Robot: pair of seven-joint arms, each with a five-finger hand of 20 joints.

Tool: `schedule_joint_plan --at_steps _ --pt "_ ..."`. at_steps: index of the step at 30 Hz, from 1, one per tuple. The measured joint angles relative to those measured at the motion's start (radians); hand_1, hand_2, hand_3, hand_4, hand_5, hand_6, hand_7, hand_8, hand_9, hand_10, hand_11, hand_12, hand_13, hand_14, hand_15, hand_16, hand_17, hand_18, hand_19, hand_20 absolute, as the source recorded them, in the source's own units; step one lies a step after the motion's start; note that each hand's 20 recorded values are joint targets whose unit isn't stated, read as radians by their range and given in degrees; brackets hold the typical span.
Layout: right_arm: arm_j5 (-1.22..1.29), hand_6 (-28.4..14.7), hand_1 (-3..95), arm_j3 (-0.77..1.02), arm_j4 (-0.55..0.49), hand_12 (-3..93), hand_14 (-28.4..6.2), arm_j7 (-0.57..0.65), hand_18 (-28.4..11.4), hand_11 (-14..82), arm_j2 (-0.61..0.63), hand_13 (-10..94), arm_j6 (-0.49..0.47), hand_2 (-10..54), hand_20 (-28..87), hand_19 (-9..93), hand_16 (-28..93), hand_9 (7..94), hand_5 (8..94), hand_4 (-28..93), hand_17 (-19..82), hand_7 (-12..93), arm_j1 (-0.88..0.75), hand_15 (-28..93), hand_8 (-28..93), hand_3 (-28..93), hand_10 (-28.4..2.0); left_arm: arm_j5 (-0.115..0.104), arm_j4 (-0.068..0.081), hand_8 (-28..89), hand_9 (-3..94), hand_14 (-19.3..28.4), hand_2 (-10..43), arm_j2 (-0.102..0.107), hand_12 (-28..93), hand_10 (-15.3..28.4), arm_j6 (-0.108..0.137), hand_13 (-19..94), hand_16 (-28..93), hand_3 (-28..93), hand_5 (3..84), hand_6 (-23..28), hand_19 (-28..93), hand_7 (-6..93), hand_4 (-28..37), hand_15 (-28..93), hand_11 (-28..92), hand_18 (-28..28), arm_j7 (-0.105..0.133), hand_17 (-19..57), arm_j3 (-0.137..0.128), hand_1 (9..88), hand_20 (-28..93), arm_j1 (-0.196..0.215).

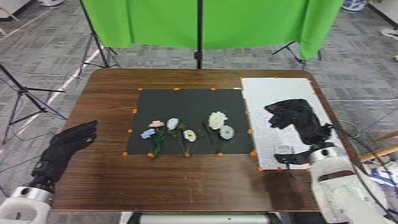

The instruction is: Arrange flowers

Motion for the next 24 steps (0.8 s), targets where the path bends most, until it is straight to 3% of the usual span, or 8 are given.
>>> schedule_joint_plan --at_steps 2,5,9,14,24 --pt "0.105 -1.8 9.6 0.091 0.023 16.6 -17.8 -0.128 -18.0 4.6 -0.039 36 -0.069 0.5 31 20 28 42.4 44.2 -15 17 9 -0.035 10 -7 73 -16.2 -0.002 -0.002 -6 37.9 16.5 -5.0 0.001 13 12.0 0.017 32 2 67 43.7 2.6 9 12.4 -13.6 15 16 13.3 0.021 7.9 0.012 31.7 19 -0.003" --pt "0.219 -0.7 4.1 0.176 0.072 13.6 -15.5 -0.259 -16.1 2.3 -0.093 27 -0.18 1.1 25 8 24 35.7 37.0 -17 13 6 -0.062 4 -7 75 -15.3 -0.006 -0.007 -6 38.6 15.9 -3.9 0.003 12 12.3 0.048 32 1 67 44.4 3.3 8 12.4 -14.7 14 16 12.1 0.059 8.9 0.038 30.1 19 -0.011" --pt "0.397 0.4 -0.4 0.169 0.135 10.8 -13.1 -0.397 -14.8 1.9 -0.146 22 -0.182 1.7 21 5 18 33.5 33.1 -19 10 6 -0.071 0 -8 76 -14.2 -0.024 -0.017 -6 39.7 15.4 -3.5 0.002 11 12.5 0.074 32 0 68 44.8 3.4 6 12.1 -16.5 11 16 11.4 0.106 9.6 0.068 27.9 18 -0.027" --pt "0.615 0.6 -2.4 0.151 0.153 9.8 -12.1 -0.514 -14.5 2.0 -0.22 20 -0.193 2.1 20 5 15 32.8 32.5 -21 9 6 -0.085 0 -8 76 -14.1 -0.074 -0.029 -6 40.6 15.1 -1.8 -0.002 11 12.9 0.109 32 0 67 45.3 3.5 5 11.7 -20.3 11 16 10.7 0.164 10.1 0.094 25.6 18 -0.043" --pt "0.541 0.6 -2.6 0.158 0.145 9.9 -12.5 -0.511 -15.0 2.4 -0.24 21 -0.224 2.2 20 5 13 33.5 33.6 -20 9 7 -0.12 1 -8 76 -14.0 -0.078 -0.05 -6 41.1 15.7 -0.1 -0.006 11 13.1 0.111 33 0 68 45.6 3.6 4 11.3 -24.6 12 16 10.2 0.169 10.2 0.101 22.9 18 -0.065"
